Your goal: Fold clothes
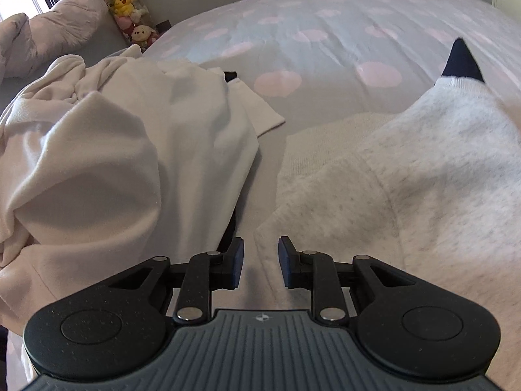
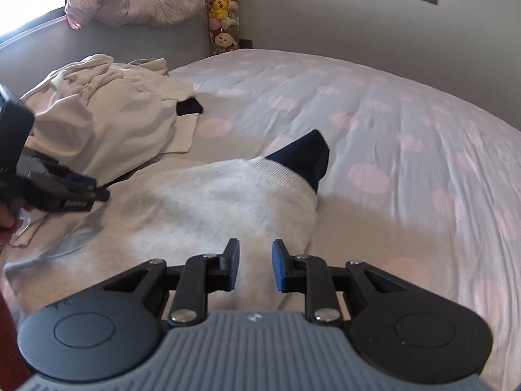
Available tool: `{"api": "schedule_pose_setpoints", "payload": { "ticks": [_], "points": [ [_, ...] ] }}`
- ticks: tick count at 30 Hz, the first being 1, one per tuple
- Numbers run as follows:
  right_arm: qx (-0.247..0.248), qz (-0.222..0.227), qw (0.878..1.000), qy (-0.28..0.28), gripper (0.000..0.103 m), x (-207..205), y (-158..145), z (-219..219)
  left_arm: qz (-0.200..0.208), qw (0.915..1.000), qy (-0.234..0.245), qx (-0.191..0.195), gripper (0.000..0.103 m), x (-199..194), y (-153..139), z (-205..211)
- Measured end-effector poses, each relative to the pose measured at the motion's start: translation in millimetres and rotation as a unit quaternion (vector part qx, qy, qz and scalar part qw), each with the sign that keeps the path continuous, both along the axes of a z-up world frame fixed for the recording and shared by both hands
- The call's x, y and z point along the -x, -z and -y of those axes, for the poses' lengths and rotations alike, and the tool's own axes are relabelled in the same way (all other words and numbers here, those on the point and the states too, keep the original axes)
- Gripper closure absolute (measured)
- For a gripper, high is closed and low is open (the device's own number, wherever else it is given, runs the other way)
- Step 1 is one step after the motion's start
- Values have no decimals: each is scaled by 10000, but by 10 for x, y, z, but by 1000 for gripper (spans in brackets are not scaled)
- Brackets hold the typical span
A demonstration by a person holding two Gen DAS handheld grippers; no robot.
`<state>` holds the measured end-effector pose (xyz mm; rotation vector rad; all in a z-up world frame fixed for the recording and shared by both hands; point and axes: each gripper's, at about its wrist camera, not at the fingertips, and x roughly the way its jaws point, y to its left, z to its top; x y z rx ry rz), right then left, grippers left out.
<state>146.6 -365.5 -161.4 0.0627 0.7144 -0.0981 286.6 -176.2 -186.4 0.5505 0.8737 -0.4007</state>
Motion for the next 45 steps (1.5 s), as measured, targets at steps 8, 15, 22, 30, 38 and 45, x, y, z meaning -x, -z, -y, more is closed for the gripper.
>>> {"api": "schedule_pose_setpoints", "payload": {
  "ticks": [8,15,22,30,38,45],
  "points": [
    [133,-250,9996,-63,88,-692,182,224,-203,9994,-129,-244,84,-129,183,15],
    [38,-582,9983,-2,89,-1012,442,235,-190,9991,-148,-350,84,-163,235,19],
    [-20,-267,9996,-15,86,-780,216,190,0,9990,-150,-432,84,-78,168,-2],
    [677,168,9955,-642,81,108,-66,-439,90,9996,257,10,83,259,-315,46],
    [513,117,9982,-270,70,922,-90,-636,-381,9933,1050,291,83,703,-493,36],
    [249,-187,9993,203,59,1457,10,-650,-643,9850,1591,180,83,1057,-560,-19]
  ]
}}
